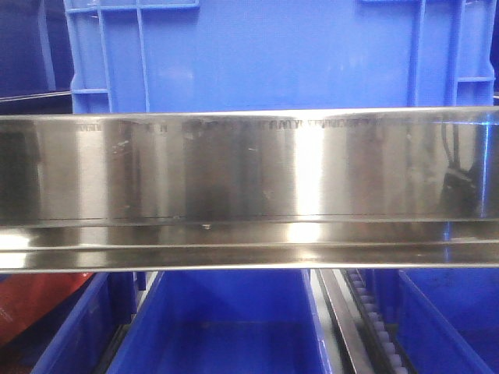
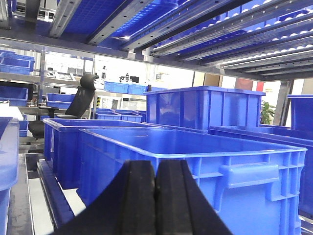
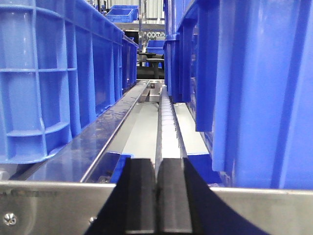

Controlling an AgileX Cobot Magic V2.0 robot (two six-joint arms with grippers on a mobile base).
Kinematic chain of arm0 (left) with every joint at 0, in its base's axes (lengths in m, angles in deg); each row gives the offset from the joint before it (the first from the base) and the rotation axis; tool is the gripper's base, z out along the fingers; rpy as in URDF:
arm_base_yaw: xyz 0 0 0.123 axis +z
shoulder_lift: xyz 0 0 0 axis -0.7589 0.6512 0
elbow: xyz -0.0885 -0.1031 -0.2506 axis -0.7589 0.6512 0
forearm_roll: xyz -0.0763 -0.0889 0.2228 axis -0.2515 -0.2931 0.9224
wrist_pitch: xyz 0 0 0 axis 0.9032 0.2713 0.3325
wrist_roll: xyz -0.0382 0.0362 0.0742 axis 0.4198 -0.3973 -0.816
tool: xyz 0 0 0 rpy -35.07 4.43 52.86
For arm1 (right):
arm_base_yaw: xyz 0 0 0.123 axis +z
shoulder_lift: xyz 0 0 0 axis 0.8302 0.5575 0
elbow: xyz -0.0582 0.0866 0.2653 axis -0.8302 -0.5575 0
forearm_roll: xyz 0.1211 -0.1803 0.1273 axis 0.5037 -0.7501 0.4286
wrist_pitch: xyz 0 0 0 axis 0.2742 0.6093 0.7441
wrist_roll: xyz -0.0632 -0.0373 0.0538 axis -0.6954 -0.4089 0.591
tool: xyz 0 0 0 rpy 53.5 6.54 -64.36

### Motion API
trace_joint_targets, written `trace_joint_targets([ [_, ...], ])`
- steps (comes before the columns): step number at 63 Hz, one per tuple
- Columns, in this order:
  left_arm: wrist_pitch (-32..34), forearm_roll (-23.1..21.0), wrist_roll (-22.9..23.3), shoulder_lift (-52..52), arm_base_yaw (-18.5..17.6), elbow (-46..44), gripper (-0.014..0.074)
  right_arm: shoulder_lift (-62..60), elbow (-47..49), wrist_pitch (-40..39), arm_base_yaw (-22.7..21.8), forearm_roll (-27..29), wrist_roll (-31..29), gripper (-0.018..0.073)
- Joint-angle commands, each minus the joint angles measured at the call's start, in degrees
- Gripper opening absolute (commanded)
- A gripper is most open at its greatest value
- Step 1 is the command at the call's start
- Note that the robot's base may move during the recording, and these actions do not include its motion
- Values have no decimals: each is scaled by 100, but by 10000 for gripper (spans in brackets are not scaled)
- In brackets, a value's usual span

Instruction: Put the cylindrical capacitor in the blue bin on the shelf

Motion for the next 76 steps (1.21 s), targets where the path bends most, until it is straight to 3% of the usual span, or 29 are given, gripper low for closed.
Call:
trace_joint_targets([
  [1,76,-30,31,-42,24,2,-111,-24,-11,-45,-20,22,-3,-167],
  [19,41,11,31,-41,38,15,-111,-24,-11,-45,-20,22,-3,-167],
  [27,25,586,92,-147,472,331,-111,-24,-11,-45,-20,22,-3,-167],
  [33,39,1181,958,-244,1016,727,-111,-24,-11,-45,-20,22,-3,-167],
  [36,76,1757,1600,-315,1339,949,-111,-24,-11,-45,-20,22,-3,-167],
  [41,76,2271,1848,-462,1752,1244,-111,-24,-11,-45,-20,22,-3,-167],
  [55,146,2272,1848,-886,2377,1883,-111,-24,-11,-56,-20,22,-3,-167],
  [64,389,2272,1848,-970,2416,2134,-111,-24,-11,-56,-20,22,-3,-167],
  [76,192,2272,1795,-970,2416,2134,-111,-24,-11,-67,-20,22,-3,-167],
])
